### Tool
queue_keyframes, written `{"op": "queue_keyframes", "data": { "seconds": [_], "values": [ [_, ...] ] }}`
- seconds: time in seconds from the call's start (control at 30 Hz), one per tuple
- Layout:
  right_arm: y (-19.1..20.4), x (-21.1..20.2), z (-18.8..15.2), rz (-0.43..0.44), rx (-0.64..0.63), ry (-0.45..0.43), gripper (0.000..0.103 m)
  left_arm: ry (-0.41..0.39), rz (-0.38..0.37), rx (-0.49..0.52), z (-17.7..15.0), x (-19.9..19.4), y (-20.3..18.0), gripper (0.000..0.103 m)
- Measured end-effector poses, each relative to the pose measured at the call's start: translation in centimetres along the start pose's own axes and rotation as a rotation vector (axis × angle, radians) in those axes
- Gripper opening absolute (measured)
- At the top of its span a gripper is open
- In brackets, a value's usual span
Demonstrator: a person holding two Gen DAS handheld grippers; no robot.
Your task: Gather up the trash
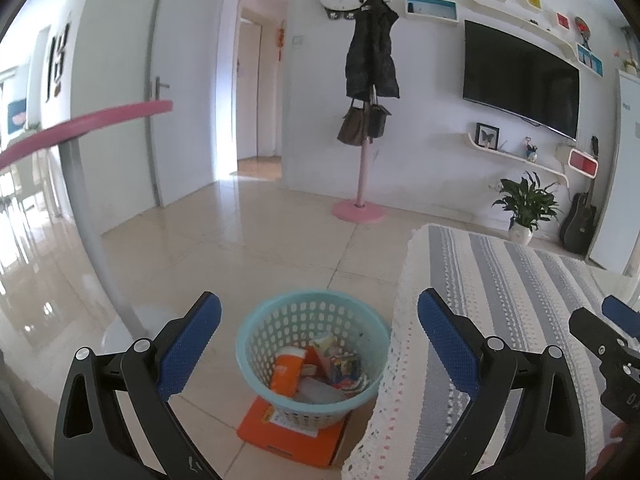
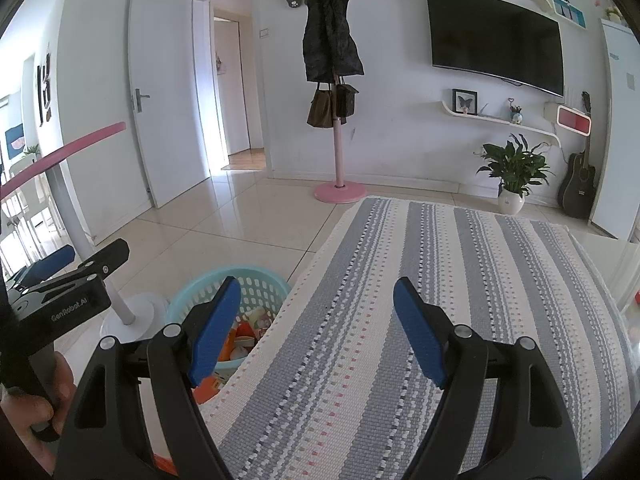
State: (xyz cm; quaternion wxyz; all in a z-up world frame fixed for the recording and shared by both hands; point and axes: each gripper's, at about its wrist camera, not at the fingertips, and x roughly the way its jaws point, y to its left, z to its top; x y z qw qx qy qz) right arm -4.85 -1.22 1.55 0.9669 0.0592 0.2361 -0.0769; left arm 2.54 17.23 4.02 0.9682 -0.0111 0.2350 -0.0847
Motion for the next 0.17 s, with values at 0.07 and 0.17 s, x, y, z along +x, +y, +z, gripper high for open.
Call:
{"op": "queue_keyframes", "data": {
  "seconds": [0.07,0.17],
  "values": [
    [-0.01,0.03,-0.02,-0.001,0.002,0.0,0.075,0.009,-0.006,-0.014,-0.03,0.19,0.26,0.096],
    [-0.11,0.07,-0.01,-0.001,0.008,0.003,0.075,0.012,-0.023,-0.02,-0.11,0.2,0.44,0.096]
  ]
}}
